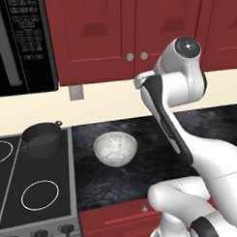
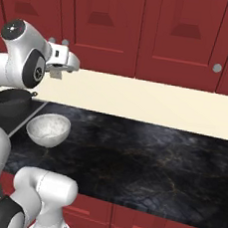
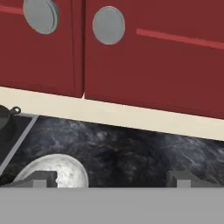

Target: Open the cabinet and move the ladle to the pot. Then close the cabinet.

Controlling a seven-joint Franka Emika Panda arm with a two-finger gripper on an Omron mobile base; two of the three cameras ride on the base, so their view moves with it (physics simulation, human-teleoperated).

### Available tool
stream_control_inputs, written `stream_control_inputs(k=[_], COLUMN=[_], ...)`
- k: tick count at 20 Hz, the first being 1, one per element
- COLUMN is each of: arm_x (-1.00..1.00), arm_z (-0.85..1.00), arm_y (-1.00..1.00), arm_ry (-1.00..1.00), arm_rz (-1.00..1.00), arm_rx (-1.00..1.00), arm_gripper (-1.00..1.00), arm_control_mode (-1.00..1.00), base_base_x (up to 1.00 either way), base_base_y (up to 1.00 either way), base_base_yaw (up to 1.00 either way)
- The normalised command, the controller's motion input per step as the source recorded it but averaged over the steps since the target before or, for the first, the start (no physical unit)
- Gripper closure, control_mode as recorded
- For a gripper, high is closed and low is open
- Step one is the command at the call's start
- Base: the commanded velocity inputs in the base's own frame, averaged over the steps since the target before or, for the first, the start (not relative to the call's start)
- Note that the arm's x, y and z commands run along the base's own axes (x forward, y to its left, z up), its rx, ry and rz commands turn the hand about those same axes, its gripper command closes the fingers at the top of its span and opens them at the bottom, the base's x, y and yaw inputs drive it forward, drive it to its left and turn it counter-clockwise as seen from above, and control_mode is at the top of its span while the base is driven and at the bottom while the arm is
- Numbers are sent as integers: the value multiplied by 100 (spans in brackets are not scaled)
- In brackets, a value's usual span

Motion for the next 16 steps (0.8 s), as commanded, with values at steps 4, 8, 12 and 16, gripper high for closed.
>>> stream_control_inputs(k=[4, 8, 12, 16], arm_x=[26, 37, 31, 37], arm_z=[42, 46, 35, 23], arm_y=[0, 2, 7, 8], arm_ry=[0, 0, 1, 4], arm_rz=[0, 0, 0, 0], arm_rx=[3, 5, 2, 0], arm_gripper=[-100, -100, -100, -100], arm_control_mode=[-100, -100, -100, -100], base_base_x=[0, 0, 0, 0], base_base_y=[0, 0, 0, 0], base_base_yaw=[0, 0, 0, 0])
